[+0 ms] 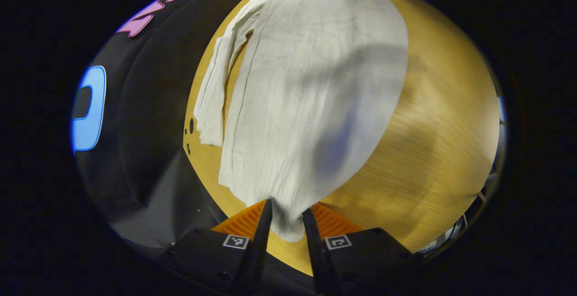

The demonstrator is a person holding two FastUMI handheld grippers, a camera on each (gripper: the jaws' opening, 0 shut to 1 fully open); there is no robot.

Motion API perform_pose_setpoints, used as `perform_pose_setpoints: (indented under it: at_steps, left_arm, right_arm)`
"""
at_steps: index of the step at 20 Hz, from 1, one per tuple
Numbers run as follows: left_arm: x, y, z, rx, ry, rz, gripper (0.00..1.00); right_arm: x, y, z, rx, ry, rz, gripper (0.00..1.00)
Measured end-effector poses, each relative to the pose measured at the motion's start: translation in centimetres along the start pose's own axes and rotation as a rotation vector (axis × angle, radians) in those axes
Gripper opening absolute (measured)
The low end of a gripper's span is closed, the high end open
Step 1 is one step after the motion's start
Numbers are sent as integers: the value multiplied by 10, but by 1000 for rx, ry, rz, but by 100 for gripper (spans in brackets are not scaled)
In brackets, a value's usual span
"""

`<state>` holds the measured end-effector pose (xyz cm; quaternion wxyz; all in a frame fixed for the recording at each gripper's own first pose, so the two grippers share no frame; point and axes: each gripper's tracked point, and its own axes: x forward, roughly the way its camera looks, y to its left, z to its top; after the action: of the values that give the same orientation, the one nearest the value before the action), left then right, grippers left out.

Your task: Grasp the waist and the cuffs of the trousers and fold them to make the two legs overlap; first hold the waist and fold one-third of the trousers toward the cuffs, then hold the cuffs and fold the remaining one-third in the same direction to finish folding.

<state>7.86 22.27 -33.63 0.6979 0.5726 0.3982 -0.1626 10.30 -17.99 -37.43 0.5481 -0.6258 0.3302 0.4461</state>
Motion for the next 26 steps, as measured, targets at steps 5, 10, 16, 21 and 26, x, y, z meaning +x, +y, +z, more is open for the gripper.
perform_pose_setpoints:
  at_steps: [5, 10, 16, 21, 26]
  left_arm:
    - [6, -3, -2, 13, 17, 8, 0]
    - [3, -4, 1, -67, 26, 4, 5]
    - [-25, 50, 10, -192, -30, 116, 5]
    - [-31, 108, 29, -233, -65, 206, 5]
    - [-24, 165, 53, -261, -98, 269, 5]
  right_arm:
    - [-1, 0, -1, 0, 12, 0, 5]
    - [-2, 2, -5, 27, 41, 16, 5]
    - [-13, -7, -5, 95, 46, 13, 5]
    - [-31, -32, -11, 161, 59, -11, 5]
    - [-42, -96, -11, 243, 40, -74, 5]
